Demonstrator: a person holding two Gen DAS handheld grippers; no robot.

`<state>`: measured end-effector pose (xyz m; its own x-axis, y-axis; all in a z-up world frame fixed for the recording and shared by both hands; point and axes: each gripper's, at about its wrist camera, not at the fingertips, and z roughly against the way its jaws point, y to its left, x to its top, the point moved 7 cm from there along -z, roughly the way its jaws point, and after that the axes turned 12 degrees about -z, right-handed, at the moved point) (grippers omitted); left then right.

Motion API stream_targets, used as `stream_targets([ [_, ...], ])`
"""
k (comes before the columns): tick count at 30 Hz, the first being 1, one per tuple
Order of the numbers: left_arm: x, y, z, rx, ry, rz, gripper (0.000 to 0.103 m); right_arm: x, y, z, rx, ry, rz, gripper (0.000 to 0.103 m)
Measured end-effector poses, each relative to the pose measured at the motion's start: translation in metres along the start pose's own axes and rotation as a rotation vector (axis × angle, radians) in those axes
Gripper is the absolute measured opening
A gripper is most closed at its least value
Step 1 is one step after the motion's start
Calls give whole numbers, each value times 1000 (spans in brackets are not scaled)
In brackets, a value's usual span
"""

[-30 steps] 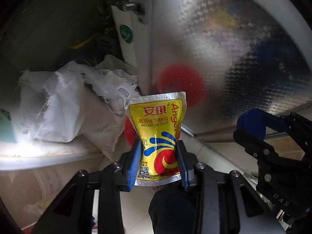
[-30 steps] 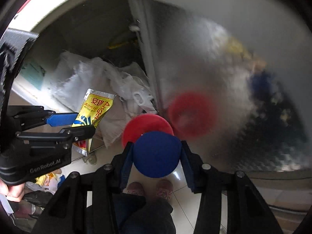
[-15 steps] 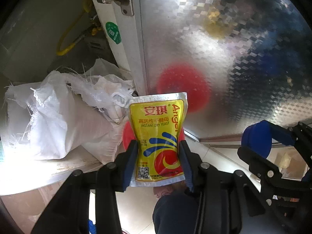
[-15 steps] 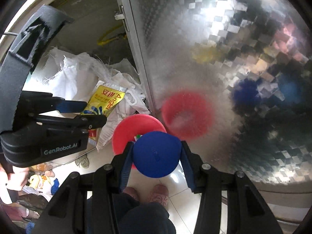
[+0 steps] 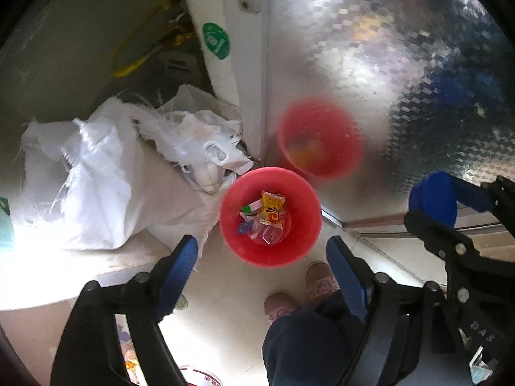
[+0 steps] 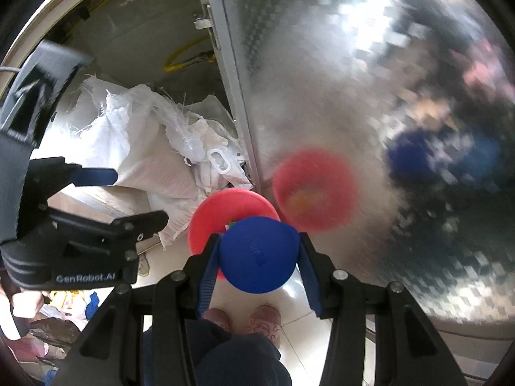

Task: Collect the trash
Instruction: 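Open the right tool to drop the blue lid into the red bin, then raise both tools out of the cabinet back over the counter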

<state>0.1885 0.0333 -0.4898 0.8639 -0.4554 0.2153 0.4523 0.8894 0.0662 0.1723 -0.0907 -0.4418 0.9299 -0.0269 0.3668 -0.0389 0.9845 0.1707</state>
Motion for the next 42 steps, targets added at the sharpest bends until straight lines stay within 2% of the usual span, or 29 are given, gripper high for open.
stream_targets([
  [10,-32,39,5,34,20,114,81,14,41,-13,55,17,106,44],
  [21,-54,67,-2,59,26,204,81,25,68,-40,70,46,193,44],
  [22,-56,68,-2,57,25,210,81,25,69,-41,69,51,198,45],
  [23,-57,68,-2,59,25,214,81,25,70,-42,71,52,201,50],
  [24,-59,70,-2,61,24,218,81,25,72,-43,67,50,205,59],
  [26,-61,71,-1,63,25,228,81,25,73,-42,67,41,210,65],
  [33,-71,70,16,71,20,247,81,23,77,-29,59,47,216,68],
  [38,-77,70,54,79,7,258,81,24,84,5,64,37,217,72],
  [42,-79,71,92,85,-9,274,81,26,92,40,76,23,219,80],
])
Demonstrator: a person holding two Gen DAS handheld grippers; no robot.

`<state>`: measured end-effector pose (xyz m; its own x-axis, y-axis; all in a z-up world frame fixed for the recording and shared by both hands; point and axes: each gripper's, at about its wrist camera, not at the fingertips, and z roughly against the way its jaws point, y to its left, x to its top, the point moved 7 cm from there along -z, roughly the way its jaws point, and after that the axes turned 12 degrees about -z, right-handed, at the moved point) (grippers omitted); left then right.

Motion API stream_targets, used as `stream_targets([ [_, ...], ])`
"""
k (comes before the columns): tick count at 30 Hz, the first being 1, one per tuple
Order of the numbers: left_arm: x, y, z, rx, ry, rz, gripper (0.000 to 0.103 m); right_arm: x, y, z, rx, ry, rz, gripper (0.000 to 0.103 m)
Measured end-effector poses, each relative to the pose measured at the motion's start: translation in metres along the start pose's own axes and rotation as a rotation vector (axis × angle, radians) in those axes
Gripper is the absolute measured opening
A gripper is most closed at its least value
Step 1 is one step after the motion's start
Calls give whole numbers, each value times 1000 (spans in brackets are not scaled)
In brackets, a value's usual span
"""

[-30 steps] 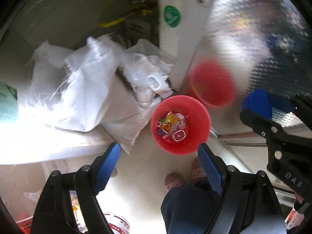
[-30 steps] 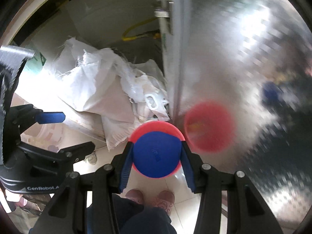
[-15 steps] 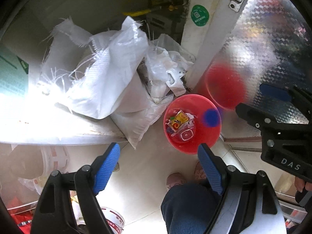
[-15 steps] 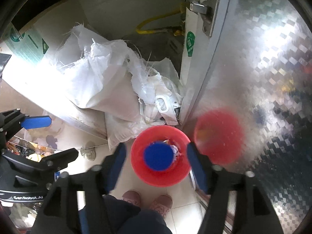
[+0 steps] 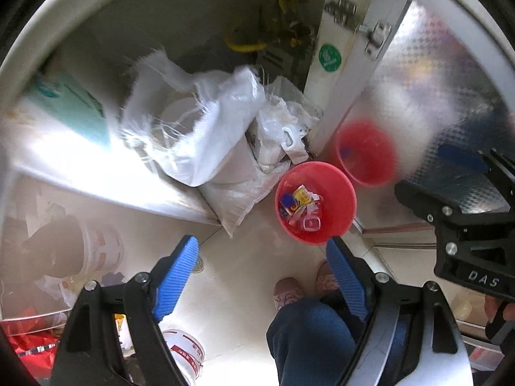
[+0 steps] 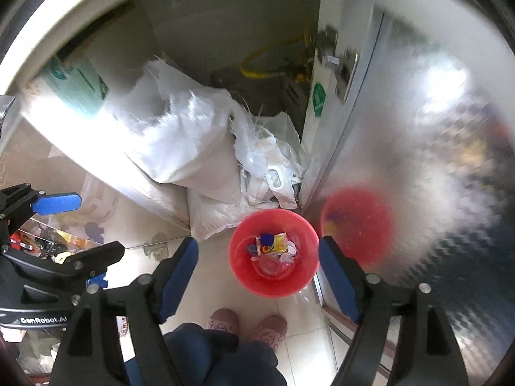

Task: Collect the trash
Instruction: 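Raise both tools out of the cabinet back over the counter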

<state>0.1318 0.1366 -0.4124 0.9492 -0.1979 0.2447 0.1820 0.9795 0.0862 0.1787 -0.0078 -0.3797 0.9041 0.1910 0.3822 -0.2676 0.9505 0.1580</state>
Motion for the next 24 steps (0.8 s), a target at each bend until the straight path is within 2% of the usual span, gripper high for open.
stream_targets([
  [4,2,4,39,11,-21,4,81,6,11,36,-2,-17,1,84],
  [12,15,6,112,7,-68,-17,81,22,22,105,-17,-64,-31,100],
  [24,64,1,186,2,-174,-110,81,50,14,179,-75,-142,-149,102],
])
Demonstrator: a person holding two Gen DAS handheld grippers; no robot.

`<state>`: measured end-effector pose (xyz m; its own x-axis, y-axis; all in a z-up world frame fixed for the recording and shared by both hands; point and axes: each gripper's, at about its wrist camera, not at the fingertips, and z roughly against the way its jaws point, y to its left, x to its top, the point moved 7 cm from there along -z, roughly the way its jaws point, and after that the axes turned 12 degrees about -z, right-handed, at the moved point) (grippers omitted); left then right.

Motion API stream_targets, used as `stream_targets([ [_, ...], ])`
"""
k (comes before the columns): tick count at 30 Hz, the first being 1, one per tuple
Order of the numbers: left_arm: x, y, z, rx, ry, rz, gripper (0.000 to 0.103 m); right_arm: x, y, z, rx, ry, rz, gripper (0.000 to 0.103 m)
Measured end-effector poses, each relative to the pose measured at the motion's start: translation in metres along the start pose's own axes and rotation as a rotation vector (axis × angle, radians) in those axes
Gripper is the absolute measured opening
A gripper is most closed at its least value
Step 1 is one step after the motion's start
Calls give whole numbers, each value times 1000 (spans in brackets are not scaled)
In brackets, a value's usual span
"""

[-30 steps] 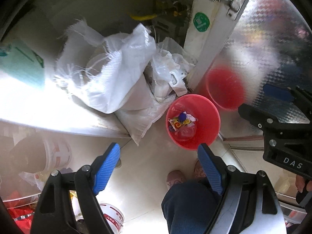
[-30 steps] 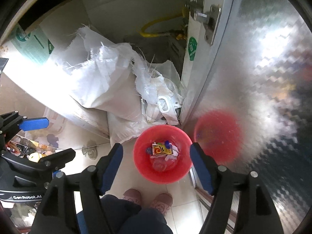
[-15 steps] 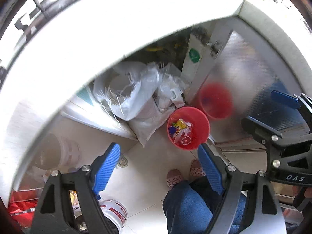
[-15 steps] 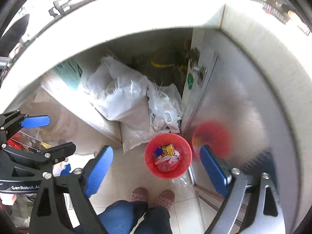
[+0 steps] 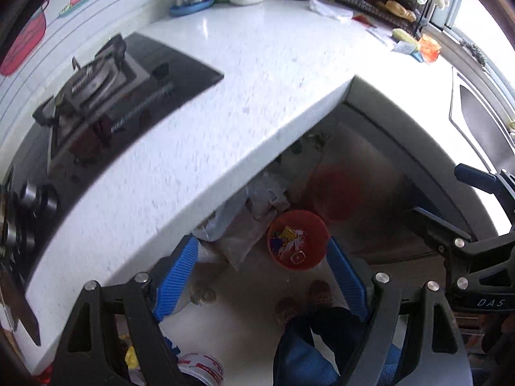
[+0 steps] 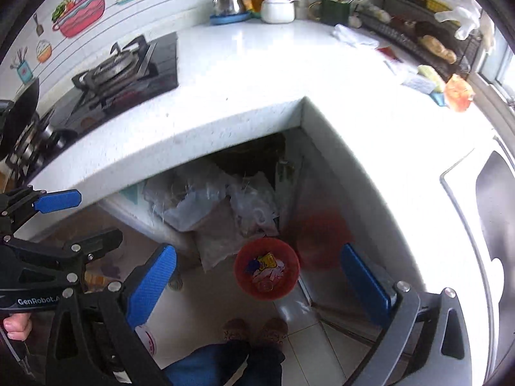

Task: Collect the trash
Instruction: 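Raise both tools out of the cabinet back over the counter, then grasp the white-and-pink paper packet with the right tool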

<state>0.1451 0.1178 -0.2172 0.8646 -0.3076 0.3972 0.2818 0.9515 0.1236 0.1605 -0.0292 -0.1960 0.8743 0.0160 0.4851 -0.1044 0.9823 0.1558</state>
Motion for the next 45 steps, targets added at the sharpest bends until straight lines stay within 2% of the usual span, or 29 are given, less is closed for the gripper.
stream_targets([
  [6,39,-5,19,-6,-59,-60,81,26,-17,17,-45,-51,-51,102],
  [14,96,-28,22,-31,-107,-124,81,55,-46,28,-86,-93,-102,102],
  [19,134,-42,10,-44,-119,-151,81,81,-69,30,-104,-115,-114,102],
  [28,210,-59,-27,-57,-110,-173,81,138,-110,6,-113,-113,-103,102],
  [33,250,-65,-45,-72,-108,-148,81,173,-126,-6,-96,-108,-2,102],
  [41,289,-75,-74,-75,-83,-134,81,215,-134,-35,-84,-113,305,102],
  [45,297,-74,-87,-67,-58,-116,81,225,-141,-57,-72,-76,424,83],
])
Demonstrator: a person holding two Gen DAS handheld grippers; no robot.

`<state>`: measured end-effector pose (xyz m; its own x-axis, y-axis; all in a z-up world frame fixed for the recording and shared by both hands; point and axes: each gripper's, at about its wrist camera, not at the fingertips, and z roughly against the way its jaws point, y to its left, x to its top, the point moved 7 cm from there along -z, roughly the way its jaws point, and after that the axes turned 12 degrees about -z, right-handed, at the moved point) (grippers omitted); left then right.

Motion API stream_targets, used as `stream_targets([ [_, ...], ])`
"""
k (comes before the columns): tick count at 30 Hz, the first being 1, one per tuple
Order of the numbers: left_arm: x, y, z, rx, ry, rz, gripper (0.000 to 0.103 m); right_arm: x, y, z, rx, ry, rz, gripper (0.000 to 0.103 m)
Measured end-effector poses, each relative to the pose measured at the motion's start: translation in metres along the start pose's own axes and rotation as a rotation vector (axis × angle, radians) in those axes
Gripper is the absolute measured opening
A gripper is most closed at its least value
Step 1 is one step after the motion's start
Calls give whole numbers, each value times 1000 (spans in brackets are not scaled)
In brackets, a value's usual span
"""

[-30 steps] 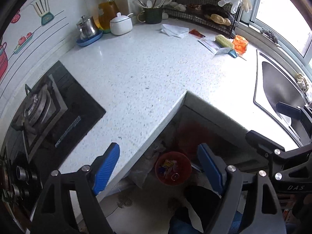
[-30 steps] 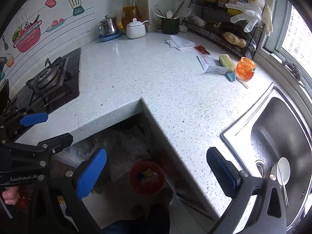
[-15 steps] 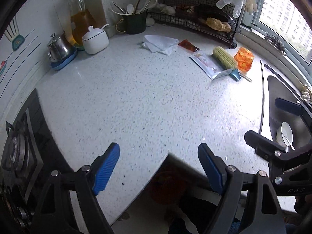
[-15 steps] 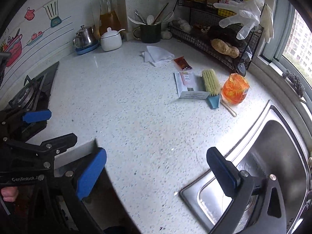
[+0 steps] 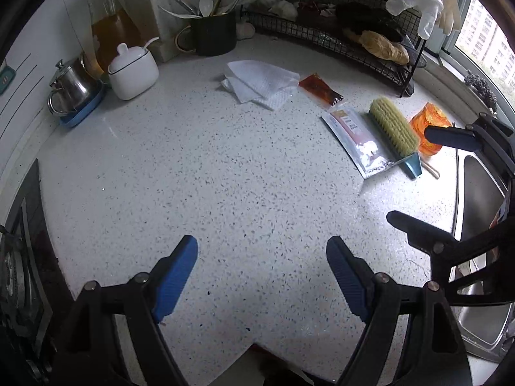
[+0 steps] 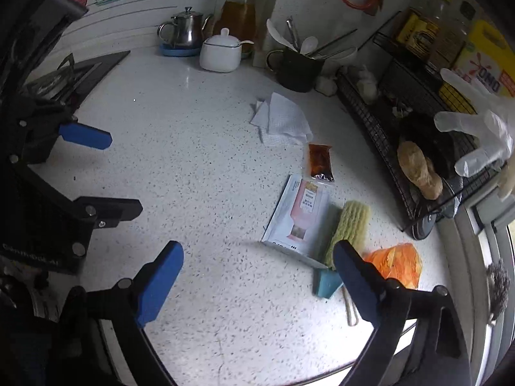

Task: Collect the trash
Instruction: 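Grasp the white-and-pink paper packet with the right tool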

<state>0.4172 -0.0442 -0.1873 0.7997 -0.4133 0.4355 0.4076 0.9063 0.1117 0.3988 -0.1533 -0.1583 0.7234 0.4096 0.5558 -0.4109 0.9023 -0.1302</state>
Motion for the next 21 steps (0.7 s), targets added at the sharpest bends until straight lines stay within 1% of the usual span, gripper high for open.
stream_targets([
  [4,-1,6,-11,16,27,15,81,1,-9,-24,24,34,71,75],
  [7,-2,10,-17,26,46,30,81,1,-16,-36,51,56,82,68],
  [8,-2,11,-18,29,51,34,81,0,-18,-40,66,69,79,61],
  [9,-2,11,-19,32,55,38,81,0,-20,-44,71,80,77,51],
  [10,-2,11,-19,34,57,39,81,-1,-20,-47,81,88,75,45],
  [11,-2,12,-20,35,59,37,81,-2,-20,-49,99,97,72,35],
  [13,-2,11,-20,39,62,32,81,-3,-18,-52,118,108,63,28],
  [14,-2,11,-20,40,63,30,81,-4,-17,-53,125,112,61,20],
  [15,-2,11,-19,40,64,29,81,-5,-15,-54,134,112,59,15],
  [18,-3,11,-17,42,61,30,81,-7,-2,-51,163,110,65,6],
  [21,-3,13,-11,41,50,31,81,-9,14,-46,204,107,60,2],
])
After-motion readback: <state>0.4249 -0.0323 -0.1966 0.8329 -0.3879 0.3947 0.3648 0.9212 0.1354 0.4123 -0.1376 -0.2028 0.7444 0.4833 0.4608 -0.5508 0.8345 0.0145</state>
